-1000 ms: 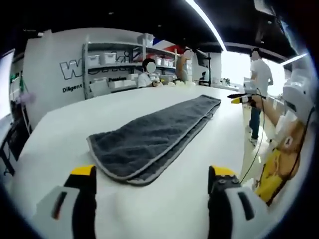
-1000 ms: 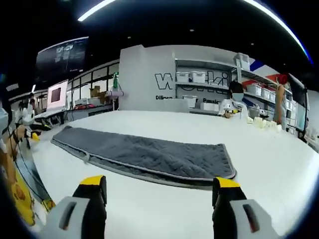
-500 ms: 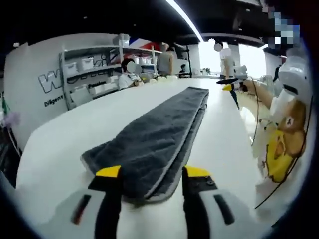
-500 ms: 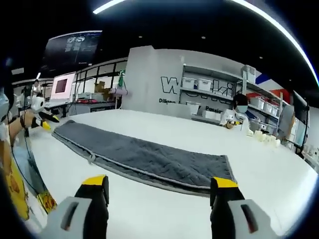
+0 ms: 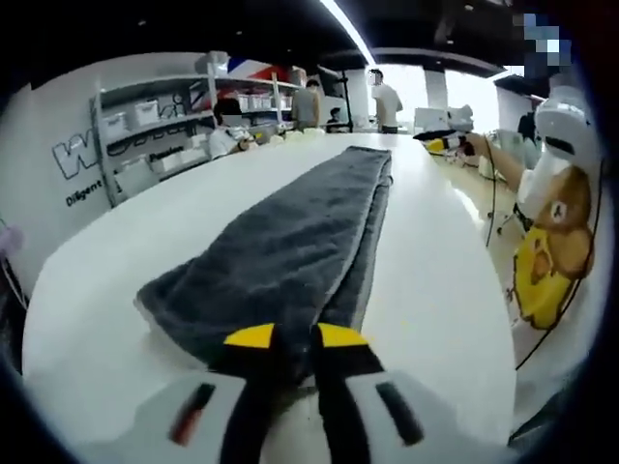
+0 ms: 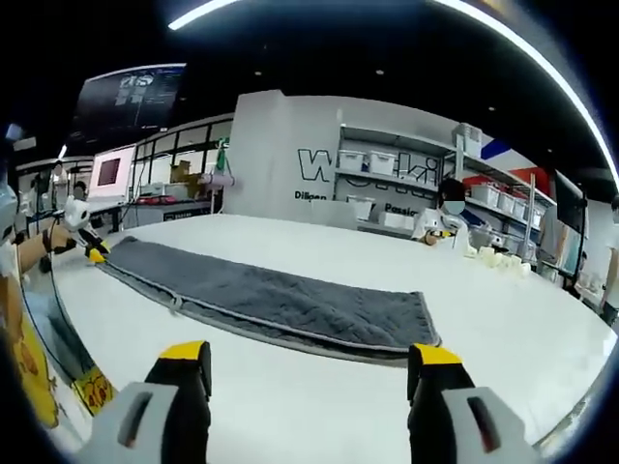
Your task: Fold the towel on the table until its edges align and the towel forms a compact rectangular stack.
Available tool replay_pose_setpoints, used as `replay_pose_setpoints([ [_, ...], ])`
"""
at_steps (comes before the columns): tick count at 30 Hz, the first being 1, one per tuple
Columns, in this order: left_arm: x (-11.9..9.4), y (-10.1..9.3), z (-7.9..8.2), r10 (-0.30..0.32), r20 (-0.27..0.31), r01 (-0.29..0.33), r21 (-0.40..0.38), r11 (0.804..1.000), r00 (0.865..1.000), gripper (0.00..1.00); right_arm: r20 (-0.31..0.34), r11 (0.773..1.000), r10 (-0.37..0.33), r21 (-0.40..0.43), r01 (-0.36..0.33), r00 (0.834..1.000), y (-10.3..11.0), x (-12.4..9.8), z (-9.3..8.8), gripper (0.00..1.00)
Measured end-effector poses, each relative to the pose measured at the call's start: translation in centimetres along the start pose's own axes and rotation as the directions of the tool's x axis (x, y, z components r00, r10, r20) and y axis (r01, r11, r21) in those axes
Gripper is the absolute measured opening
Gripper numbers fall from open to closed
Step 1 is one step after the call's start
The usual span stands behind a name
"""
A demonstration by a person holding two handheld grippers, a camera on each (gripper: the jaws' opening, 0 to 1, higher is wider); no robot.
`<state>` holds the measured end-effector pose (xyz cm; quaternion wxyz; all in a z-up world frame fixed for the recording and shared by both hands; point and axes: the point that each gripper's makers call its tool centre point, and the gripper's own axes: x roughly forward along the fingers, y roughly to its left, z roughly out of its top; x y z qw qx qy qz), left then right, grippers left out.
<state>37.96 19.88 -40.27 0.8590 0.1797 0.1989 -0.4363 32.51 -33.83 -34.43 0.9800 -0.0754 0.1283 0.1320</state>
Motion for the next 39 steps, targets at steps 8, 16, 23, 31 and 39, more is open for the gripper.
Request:
replay_pose_setpoints([
  [8,-1.5,-0.1,2.1,0.012,0.063,-0.012,-0.005,1.000,0.998,0.08,-0.003,1.000,0.001,0.005,-0.001,1.000,0.2,0.0,-0.3,0.87],
  [16,-2.5,-2.4,1.9,-0.032,0.073,0.033,-0.004,0.999,0.997,0.08,0.003,1.000,0.001,0.020,-0.001,1.000,-0.1,0.0,-0.4,0.86],
  [23,-1.3,-2.2,-0.5,-0.024,0.021,0.026,-0.076,0.997,0.999,0.08,-0.008,1.000,0.012,0.027,-0.012,1.000,0.1,0.3,-0.7,0.86],
  [31,-1.9,-2.1,0.0,-0.032,0.053,0.039,-0.144,0.989,0.998,0.12,-0.010,1.000,0.010,0.028,-0.009,1.000,0.1,0.1,-0.8,0.86],
  [39,-3.7,-2.3,0.5,0.022,0.123,0.012,-0.268,0.963,0.992,0.27,-0.018,0.999,0.011,0.035,-0.011,1.000,0.0,0.1,-1.2,0.86],
])
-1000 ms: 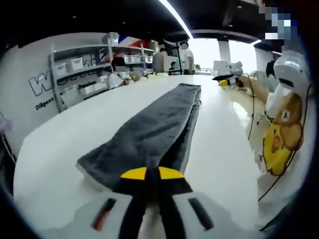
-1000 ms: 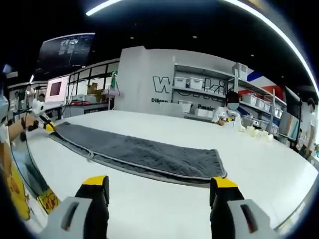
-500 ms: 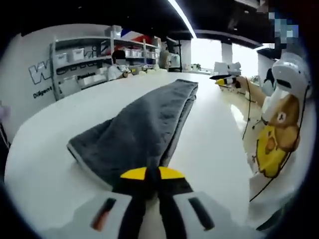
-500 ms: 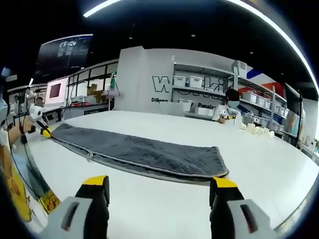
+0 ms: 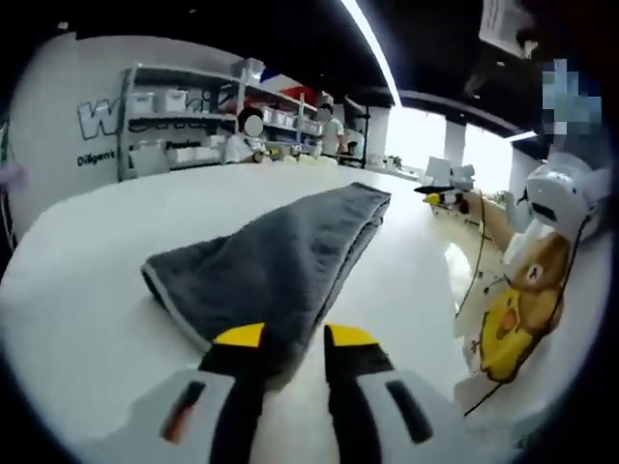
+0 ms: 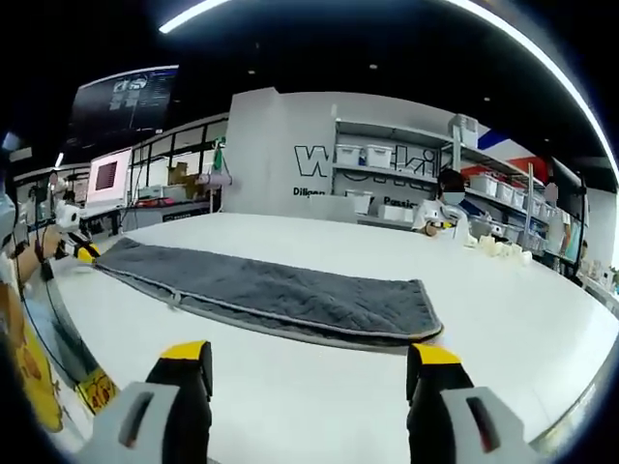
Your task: Fold the towel on the table until its edges align and the towel forms a compact rectangular stack.
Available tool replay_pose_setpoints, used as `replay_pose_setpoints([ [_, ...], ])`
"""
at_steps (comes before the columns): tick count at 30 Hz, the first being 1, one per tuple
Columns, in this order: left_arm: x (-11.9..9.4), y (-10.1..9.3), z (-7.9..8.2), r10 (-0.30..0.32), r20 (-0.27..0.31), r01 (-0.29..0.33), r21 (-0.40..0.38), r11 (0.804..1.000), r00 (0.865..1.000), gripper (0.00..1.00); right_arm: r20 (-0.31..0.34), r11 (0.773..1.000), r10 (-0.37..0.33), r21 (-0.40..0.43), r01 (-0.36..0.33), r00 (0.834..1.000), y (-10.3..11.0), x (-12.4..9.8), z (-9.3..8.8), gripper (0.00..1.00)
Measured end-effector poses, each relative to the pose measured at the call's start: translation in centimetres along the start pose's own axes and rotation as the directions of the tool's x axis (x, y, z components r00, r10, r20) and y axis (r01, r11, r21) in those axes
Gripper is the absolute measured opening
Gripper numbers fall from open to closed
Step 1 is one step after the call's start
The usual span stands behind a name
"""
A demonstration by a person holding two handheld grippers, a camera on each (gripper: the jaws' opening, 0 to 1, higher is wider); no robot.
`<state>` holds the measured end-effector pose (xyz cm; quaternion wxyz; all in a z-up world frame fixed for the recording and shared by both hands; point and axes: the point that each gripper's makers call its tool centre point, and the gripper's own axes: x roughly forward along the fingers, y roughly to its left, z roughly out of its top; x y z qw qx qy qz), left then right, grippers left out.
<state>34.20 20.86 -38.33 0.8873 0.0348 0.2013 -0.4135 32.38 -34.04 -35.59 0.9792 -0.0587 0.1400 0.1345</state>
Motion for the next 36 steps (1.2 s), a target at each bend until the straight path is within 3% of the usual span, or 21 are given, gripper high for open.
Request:
replay_pose_setpoints([
  [2,-0.7,0.1,0.1,0.047,0.011,-0.046,-0.052,0.998,0.999,0.32,0.002,1.000,0.001,0.000,-0.001,1.000,0.0,0.1,0.1,0.86],
  [5,-2.1,0.4,0.5,0.147,0.052,-0.144,-0.068,0.987,0.988,0.49,0.008,1.000,0.011,0.000,-0.011,1.000,0.1,0.2,0.2,0.86],
  [9,-3.7,0.5,0.9,0.231,0.095,-0.222,-0.094,0.970,0.968,0.52,0.009,1.000,0.024,-0.003,-0.023,1.000,0.3,0.5,0.2,0.86],
  [12,-4.9,0.5,0.7,0.285,0.102,-0.272,-0.118,0.955,0.953,0.57,0.018,1.000,0.030,-0.002,-0.030,0.999,0.5,0.6,0.5,0.86],
  [14,-5.4,0.4,0.2,0.304,0.076,-0.294,-0.123,0.948,0.950,0.65,0.021,0.999,0.037,-0.004,-0.037,0.999,0.7,0.6,0.6,0.86],
  [18,-6.0,0.6,-0.2,0.381,0.073,-0.370,-0.126,0.920,0.922,0.76,0.021,0.998,0.061,-0.014,-0.060,0.998,1.4,1.0,0.7,0.87],
  [27,-5.4,-0.3,-2.1,0.406,0.034,-0.397,-0.145,0.906,0.913,0.88,0.006,0.993,0.108,-0.037,-0.108,0.994,2.6,1.9,0.8,0.87],
  [36,-5.4,-0.8,-2.5,0.418,0.016,-0.412,-0.140,0.900,0.908,0.97,-0.005,0.984,0.160,-0.078,-0.160,0.987,4.5,2.8,1.6,0.87],
])
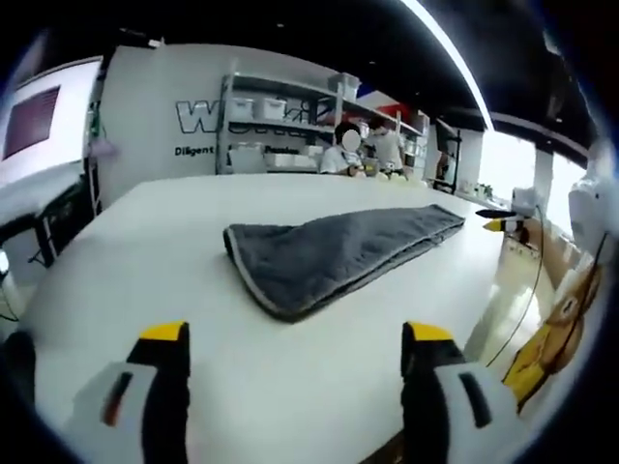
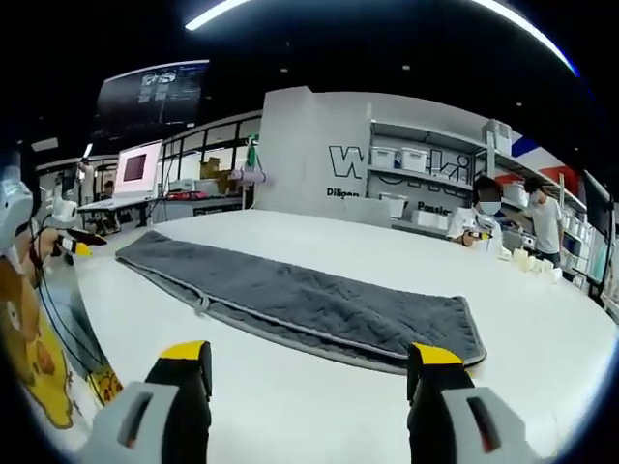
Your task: Fold the towel on the table until its edges align and the towel forms a compact rectangular stack.
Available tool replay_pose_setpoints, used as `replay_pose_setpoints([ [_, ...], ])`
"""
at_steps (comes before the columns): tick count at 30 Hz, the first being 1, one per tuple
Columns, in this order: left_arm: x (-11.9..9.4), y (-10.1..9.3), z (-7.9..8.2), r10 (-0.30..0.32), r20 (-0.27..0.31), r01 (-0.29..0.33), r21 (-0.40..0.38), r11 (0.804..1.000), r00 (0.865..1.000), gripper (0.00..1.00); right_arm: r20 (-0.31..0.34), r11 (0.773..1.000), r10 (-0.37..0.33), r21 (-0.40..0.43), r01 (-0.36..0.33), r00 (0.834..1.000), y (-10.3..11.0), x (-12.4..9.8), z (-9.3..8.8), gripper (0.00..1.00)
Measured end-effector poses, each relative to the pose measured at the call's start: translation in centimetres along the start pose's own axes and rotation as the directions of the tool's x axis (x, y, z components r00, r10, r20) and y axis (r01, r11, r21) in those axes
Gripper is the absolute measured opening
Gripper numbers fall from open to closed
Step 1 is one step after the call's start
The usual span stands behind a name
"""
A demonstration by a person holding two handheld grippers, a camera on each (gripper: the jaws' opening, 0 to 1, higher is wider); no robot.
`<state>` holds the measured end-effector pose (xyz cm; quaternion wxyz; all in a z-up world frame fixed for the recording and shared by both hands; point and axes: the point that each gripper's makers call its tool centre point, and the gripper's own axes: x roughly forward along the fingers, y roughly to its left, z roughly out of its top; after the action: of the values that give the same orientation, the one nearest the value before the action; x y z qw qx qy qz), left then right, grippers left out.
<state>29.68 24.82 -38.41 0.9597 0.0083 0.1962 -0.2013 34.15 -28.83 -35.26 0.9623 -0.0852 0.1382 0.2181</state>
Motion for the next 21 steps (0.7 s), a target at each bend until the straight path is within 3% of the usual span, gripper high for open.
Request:
replay_pose_setpoints([
  [10,-0.5,0.3,0.0,0.027,0.003,-0.027,0.002,1.000,1.000,0.99,-0.020,0.983,0.130,-0.130,-0.132,0.991,3.8,3.5,2.7,0.87],
  [14,-0.5,0.3,0.1,0.032,0.011,-0.032,0.002,0.999,0.999,0.99,-0.037,0.937,0.247,-0.244,-0.248,0.968,6.8,5.6,3.9,0.81],
  [18,-0.6,0.2,0.0,0.033,0.018,-0.033,-0.004,0.999,0.999,0.99,-0.071,0.899,0.305,-0.307,-0.312,0.950,8.7,7.5,4.3,0.76],
  [19,-0.6,0.2,0.0,0.033,0.020,-0.033,-0.005,0.999,0.999,0.99,-0.096,0.872,0.359,-0.321,-0.370,0.928,10.2,8.7,4.4,0.74],
  [20,-0.6,0.2,0.0,0.033,0.020,-0.033,-0.004,0.999,0.999,0.99,-0.101,0.867,0.367,-0.323,-0.380,0.925,10.5,8.9,4.4,0.70],
  [21,-0.6,0.2,0.0,0.034,0.019,-0.034,-0.001,0.999,0.999,0.99,-0.110,0.850,0.399,-0.327,-0.412,0.910,11.4,9.7,4.5,0.67],
])
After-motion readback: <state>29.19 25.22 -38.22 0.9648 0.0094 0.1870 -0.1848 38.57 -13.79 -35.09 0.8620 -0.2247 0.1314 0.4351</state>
